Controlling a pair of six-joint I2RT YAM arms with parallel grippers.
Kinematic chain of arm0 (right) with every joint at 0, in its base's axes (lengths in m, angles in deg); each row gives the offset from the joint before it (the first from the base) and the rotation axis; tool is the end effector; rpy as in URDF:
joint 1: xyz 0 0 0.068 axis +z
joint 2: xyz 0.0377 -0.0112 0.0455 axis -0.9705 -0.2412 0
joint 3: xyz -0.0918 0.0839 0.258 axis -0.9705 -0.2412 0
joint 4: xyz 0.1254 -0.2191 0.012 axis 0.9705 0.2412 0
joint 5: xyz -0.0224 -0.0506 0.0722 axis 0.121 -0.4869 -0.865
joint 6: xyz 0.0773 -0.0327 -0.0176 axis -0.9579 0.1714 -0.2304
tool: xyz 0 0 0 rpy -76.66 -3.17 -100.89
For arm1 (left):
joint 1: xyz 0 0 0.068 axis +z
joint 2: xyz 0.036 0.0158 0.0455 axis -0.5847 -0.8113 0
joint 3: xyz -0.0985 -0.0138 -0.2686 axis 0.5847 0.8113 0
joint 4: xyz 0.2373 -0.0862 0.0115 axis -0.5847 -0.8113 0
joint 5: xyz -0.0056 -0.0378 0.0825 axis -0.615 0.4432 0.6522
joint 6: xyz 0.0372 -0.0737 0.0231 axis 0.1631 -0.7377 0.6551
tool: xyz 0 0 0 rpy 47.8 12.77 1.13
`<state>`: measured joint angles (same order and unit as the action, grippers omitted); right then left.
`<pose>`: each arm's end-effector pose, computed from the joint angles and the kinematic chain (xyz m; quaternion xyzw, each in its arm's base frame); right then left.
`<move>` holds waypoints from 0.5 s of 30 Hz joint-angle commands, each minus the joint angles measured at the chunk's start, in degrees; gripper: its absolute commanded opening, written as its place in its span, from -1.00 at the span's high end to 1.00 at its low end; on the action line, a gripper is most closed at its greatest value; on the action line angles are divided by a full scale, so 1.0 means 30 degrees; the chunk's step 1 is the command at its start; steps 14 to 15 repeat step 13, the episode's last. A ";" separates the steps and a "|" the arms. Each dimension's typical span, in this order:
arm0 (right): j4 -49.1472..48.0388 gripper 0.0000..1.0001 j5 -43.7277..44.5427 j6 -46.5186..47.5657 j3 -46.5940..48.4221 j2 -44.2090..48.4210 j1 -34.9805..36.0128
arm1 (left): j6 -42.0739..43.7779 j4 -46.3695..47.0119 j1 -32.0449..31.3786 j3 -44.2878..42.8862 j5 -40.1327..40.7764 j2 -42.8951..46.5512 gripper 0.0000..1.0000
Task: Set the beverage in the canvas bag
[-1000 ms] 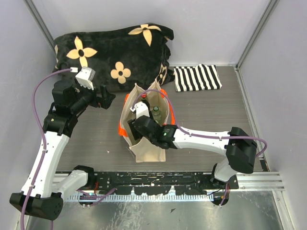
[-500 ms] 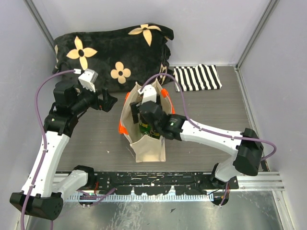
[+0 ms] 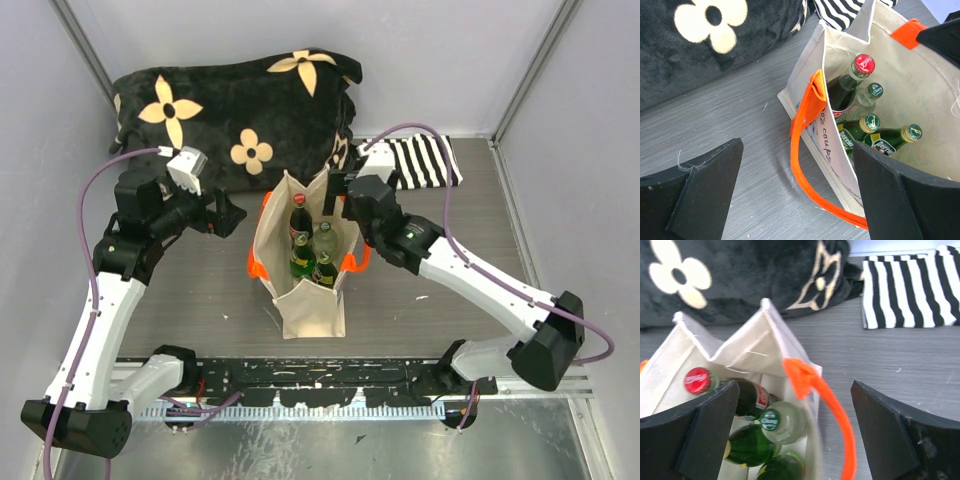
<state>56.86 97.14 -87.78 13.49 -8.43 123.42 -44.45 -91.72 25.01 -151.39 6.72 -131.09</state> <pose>0.2502 0.2086 0.3669 -0.0128 0.8075 0.1024 0.5807 0.2118 -0.0710 0.3853 0.1769 0.8009 -0.2276 0.5249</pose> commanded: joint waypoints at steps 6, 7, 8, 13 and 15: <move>0.0993 -1.00 0.1454 -0.1387 -0.1017 0.3192 -0.2100 | -0.1076 -0.0773 0.0057 -0.0088 0.0104 0.0219 -0.96; 0.1085 -1.00 0.1419 -0.1423 -0.1090 0.3402 -0.2350 | -0.1116 -0.0624 0.0045 0.0007 0.0073 0.0255 -0.96; 0.1213 -1.00 0.1338 -0.1442 -0.1140 0.3538 -0.2583 | -0.1107 -0.0495 0.0043 0.0106 0.0044 0.0271 -0.96; 0.2234 -1.00 0.0495 -0.1988 -0.1134 0.3557 -0.3292 | -0.0931 -0.0368 0.0062 0.0146 -0.0020 -0.0169 -0.96; 0.2234 -1.00 0.0495 -0.1988 -0.1134 0.3557 -0.3292 | -0.0931 -0.0368 0.0062 0.0146 -0.0020 -0.0169 -0.96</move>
